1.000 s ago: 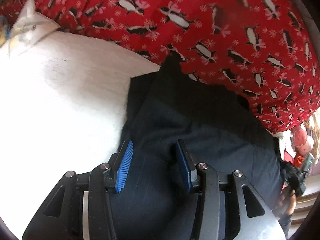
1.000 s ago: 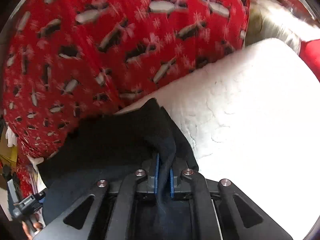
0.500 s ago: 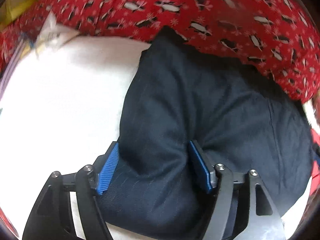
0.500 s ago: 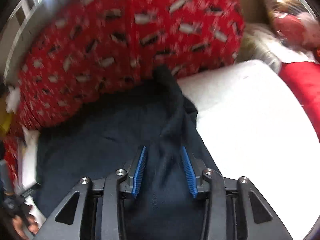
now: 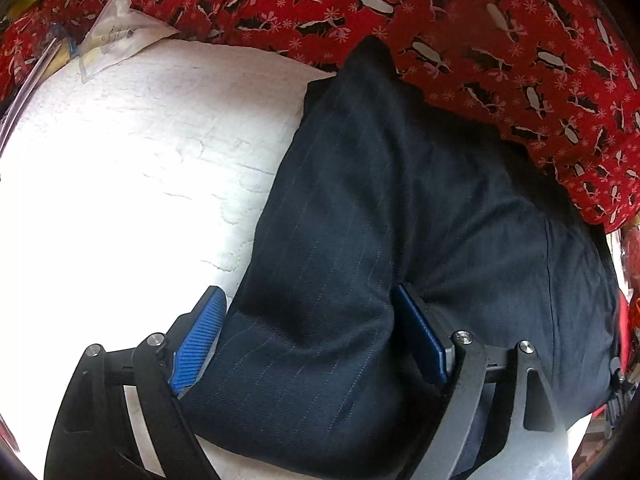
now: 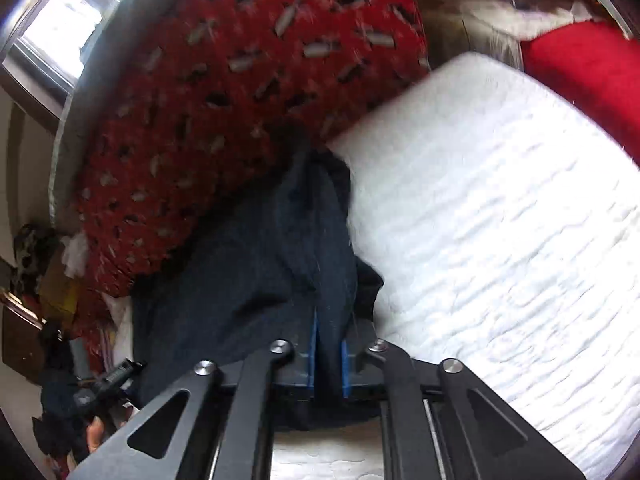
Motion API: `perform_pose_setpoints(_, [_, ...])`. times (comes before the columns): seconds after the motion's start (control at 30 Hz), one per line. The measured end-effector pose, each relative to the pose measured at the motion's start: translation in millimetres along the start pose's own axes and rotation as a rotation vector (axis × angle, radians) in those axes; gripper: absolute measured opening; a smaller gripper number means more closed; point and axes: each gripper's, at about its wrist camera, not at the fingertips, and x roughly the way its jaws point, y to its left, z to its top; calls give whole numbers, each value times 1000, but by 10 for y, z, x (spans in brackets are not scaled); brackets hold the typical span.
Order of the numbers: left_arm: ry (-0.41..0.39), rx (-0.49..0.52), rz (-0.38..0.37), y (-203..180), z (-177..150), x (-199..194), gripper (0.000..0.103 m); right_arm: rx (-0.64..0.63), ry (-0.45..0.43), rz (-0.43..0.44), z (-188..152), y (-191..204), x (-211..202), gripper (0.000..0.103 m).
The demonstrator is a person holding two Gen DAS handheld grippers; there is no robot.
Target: Fold large clothes
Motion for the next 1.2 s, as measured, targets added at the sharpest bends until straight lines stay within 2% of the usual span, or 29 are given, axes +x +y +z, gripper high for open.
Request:
perform_pose_setpoints(0.07, [2,3,9,-10,7,18,90,5,1,-34,-47,-140,-16,5])
perform_pose_setpoints(0.13, [5,-6,15,17,-12,3,94,15,51,-73,-98,-247,201,5])
perform_pose_setpoints(0.23, [13,-19,16,36,5,36,96,27,55,-65,-65,-196,333,7])
perform_pose_setpoints(0.3, [12,-20,26,31,2,42,98,66,62,-82,-51,-219,257,14])
perform_pose_setpoints(0.33, [13,-26,28,37,-5,44,100,82,60,-102,-32,-221,200,26])
perform_pose_setpoints(0.4, [19,-44,23,61,-16,53,101,99,18,-126,3,-147,80,30])
perform_pose_setpoints(0.43, [-15,-57,20,70,-20,53,102,100,-23,-125,9,-93,-21,30])
perform_pose_setpoints(0.47, [-16,-62,18,80,-19,60,103,89,-60,-108,-10,50,-57,30])
perform_pose_setpoints(0.6, [-18,-69,25,85,-25,66,103,12,-97,-60,147,463,-17,37])
perform_pose_setpoints(0.7, [-18,-83,22,98,-37,70,103,-64,-116,-54,267,750,202,37])
perform_pose_setpoints(0.8, [-25,-82,18,99,-46,70,103,-97,-109,-59,325,871,524,37])
perform_pose_setpoints(0.87, [-22,-83,13,105,-51,73,103,-121,-88,-113,310,852,761,40])
perform_pose_setpoints(0.9, [-22,-82,11,105,-50,74,103,-125,-53,-158,276,801,887,43])
perform_pose_setpoints(0.93, [-25,-80,10,108,-47,76,103,-124,22,-222,239,692,1106,47])
perform_pose_setpoints(0.97, [-27,-76,8,108,-48,77,103,-126,38,-229,183,588,1214,48])
perform_pose_setpoints(1.0, [-31,-73,5,112,-51,78,103,-143,-22,-214,140,579,1167,48])
perform_pose_setpoints(1.1, [-38,-68,-21,145,-58,62,103,-185,-53,-219,61,587,1140,51])
perform_pose_setpoints(1.2, [-41,-66,-135,229,-43,-52,101,-189,-55,-198,35,547,1109,52])
